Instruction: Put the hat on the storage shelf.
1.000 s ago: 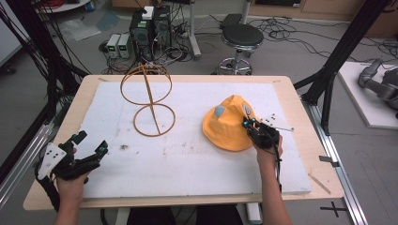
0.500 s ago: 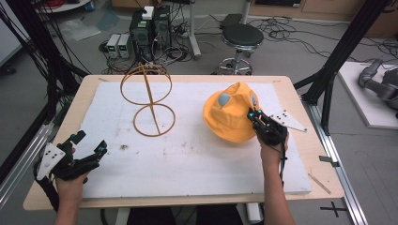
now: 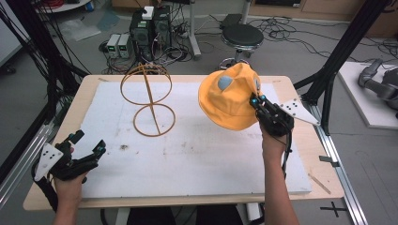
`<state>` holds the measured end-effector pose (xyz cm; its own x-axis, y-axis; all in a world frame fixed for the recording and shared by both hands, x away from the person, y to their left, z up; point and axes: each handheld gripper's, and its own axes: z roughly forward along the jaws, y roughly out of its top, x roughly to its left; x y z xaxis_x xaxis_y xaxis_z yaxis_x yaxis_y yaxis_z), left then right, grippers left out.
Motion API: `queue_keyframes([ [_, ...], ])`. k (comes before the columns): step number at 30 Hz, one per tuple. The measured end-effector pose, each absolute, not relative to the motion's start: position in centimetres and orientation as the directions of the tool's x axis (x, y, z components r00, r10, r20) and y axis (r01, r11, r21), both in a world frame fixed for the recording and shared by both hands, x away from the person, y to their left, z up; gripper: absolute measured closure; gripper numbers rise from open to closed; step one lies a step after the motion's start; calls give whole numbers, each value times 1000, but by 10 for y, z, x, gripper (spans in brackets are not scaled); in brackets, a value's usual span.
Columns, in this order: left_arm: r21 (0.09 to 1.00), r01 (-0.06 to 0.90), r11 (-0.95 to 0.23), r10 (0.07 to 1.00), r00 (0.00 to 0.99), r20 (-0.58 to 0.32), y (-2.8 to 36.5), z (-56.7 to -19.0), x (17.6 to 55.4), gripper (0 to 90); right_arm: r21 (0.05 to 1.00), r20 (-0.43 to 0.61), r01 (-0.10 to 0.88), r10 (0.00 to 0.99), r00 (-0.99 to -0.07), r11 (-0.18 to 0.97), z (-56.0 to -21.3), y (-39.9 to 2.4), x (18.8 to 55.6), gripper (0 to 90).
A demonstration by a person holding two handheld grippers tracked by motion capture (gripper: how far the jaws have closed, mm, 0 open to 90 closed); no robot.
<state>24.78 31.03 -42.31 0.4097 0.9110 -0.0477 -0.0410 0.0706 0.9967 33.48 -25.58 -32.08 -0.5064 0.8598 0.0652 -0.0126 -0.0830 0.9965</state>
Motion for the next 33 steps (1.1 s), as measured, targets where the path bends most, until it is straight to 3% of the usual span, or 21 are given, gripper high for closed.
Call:
queue_keyframes([
  [17,996,-61,70,912,409,-39,311,-421,246,133,987,43,-103,830,-556,-120,-270,-215,339,865],
  [33,994,-80,69,911,412,-30,311,-417,242,133,986,12,-124,774,-633,-116,-242,-133,361,863],
])
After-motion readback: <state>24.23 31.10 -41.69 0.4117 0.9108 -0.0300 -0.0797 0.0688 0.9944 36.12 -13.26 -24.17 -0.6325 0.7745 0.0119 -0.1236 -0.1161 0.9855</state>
